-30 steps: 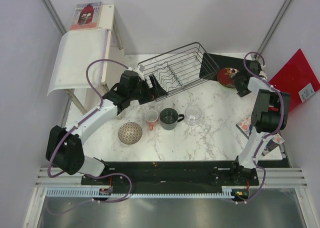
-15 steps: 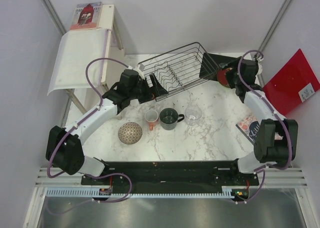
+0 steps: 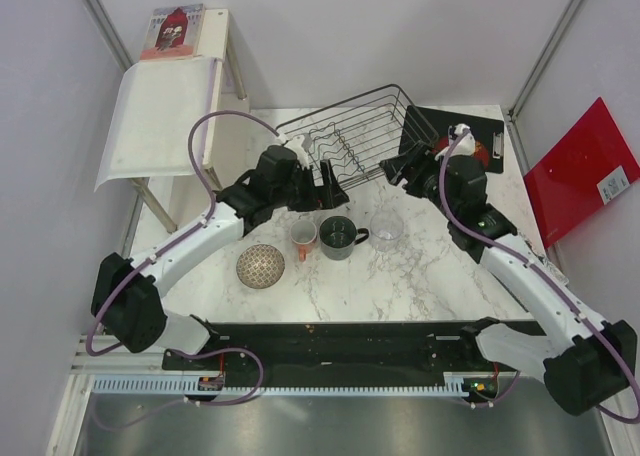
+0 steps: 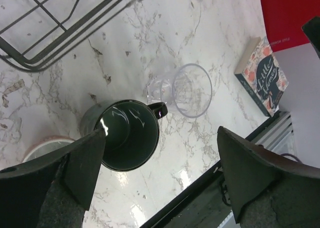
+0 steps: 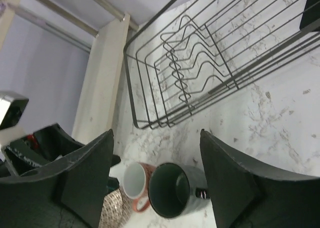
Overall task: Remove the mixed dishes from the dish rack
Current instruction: Reset both arms
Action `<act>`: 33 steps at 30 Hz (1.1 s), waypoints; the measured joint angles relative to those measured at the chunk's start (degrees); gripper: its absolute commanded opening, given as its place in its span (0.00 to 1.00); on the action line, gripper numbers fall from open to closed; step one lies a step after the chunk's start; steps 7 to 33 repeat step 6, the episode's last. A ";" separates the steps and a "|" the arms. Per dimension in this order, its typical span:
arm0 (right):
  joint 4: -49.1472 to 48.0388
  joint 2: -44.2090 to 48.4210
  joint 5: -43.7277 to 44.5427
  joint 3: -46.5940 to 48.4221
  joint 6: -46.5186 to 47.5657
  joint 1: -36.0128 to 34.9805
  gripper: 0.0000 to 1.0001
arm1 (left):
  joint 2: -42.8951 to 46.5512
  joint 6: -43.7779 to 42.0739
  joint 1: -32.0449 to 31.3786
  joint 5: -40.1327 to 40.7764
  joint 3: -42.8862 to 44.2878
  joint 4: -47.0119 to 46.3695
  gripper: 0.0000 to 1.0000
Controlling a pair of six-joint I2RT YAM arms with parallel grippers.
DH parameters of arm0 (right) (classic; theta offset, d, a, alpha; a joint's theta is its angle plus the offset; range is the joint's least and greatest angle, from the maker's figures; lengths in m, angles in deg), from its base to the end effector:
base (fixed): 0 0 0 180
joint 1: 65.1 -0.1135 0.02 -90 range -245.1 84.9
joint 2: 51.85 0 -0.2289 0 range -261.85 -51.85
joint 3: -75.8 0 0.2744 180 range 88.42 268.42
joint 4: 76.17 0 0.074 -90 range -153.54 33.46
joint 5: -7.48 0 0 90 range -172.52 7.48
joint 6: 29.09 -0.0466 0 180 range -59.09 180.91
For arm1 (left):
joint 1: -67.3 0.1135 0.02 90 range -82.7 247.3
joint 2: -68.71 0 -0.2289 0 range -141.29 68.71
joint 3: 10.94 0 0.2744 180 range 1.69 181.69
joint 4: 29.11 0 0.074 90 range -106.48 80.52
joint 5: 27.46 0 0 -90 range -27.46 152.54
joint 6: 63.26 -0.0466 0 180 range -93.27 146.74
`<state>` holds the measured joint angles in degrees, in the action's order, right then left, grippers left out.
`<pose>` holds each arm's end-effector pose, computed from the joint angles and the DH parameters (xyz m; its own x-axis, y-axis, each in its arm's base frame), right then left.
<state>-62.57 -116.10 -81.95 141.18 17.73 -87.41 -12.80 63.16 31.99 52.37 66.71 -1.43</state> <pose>0.2894 0.1183 0.2990 -0.3993 0.5758 -0.7135 -0.1336 0.7334 0.6666 0.2908 -0.2160 0.2587 -0.7542 -0.1819 -0.6310 0.3032 0.7558 -0.5803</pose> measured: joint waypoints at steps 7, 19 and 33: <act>4.04 9.42 4.37 -5.66 4.61 -5.86 0.83 | 1.05 -0.90 -6.12 7.82 0.09 3.37 0.99; 4.04 9.42 4.37 -5.66 4.61 -5.86 0.83 | 1.05 -0.90 -6.12 7.82 0.09 3.37 0.99; 4.04 9.42 4.37 -5.66 4.61 -5.86 0.83 | 1.05 -0.90 -6.12 7.82 0.09 3.37 0.99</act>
